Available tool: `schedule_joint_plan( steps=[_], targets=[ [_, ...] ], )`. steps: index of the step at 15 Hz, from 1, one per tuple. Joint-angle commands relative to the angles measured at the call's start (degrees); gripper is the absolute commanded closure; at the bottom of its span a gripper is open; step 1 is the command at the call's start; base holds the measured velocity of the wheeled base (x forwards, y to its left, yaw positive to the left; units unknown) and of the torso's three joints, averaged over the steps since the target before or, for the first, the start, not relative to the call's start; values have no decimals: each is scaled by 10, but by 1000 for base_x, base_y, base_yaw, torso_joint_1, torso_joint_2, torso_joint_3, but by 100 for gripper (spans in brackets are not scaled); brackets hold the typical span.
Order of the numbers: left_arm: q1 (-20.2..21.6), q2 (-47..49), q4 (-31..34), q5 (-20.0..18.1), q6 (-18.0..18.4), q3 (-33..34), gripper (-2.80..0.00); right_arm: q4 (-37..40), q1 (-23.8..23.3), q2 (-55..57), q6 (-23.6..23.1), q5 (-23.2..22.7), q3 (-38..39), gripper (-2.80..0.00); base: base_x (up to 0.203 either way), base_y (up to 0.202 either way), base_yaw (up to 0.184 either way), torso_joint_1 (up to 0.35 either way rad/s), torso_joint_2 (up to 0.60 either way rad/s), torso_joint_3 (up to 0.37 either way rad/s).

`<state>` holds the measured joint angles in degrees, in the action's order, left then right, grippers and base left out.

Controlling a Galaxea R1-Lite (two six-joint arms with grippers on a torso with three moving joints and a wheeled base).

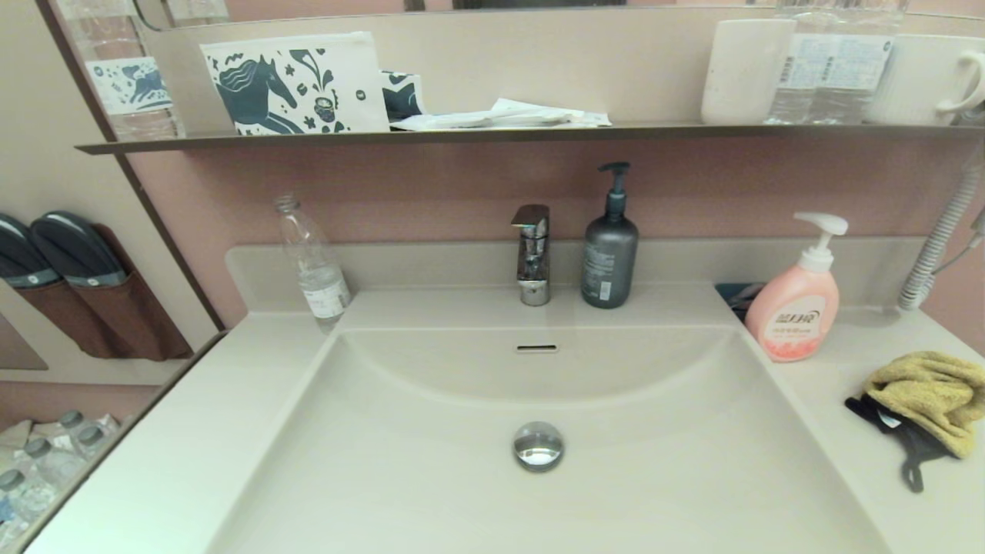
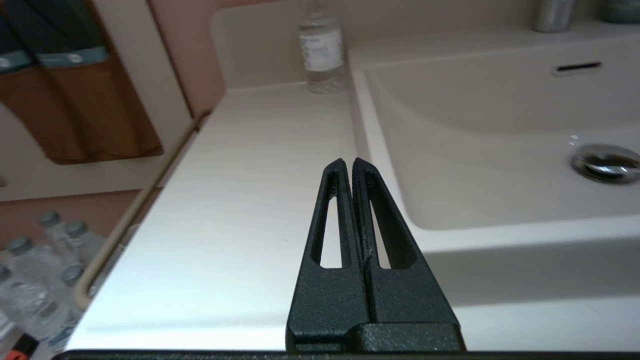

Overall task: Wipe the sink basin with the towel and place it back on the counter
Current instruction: Pick up the cloth

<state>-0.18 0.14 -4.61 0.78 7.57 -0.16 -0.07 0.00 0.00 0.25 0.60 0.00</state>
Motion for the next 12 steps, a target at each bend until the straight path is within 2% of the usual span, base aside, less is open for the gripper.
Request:
schedule_joint_plan(
  steps=[1,4,6,7,12],
  targets=[
    [0,-1,9,-9,0,2,0,0,0,1,0,0,0,0,0,0,0,0,0,0],
    [0,-1,39,-24,-16,2,0,0,0,1,0,0,0,0,0,0,0,0,0,0],
    [0,-1,50,-24,-64,2,0,0,0,1,0,0,0,0,0,0,0,0,0,0],
    [0,-1,50,-22,-75,2,0,0,0,1,0,0,0,0,0,0,0,0,0,0],
    [0,-1,50,-22,-77,2,0,0,1,1,0,0,0,0,0,0,0,0,0,0]
  ],
)
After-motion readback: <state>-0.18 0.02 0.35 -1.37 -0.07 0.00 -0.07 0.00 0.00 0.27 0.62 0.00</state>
